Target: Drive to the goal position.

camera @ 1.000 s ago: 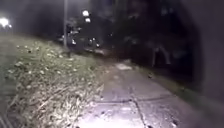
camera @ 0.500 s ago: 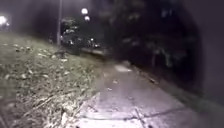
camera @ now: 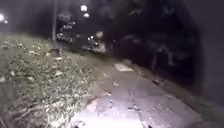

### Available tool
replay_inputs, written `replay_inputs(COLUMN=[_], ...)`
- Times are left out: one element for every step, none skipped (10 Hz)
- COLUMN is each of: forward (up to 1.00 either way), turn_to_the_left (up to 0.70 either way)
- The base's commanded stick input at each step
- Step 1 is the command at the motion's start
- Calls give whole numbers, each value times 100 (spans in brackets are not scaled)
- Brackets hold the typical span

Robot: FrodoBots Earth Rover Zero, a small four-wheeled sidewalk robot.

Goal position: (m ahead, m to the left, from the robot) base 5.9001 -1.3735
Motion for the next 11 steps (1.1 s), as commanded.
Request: replay_inputs(forward=[70, 70, 70, 70, 70, 70, 70, 70, 70, 70, 70], turn_to_the_left=[0, 0, 0, 0, 0, 0, 0, 0, 0, 0, 0])
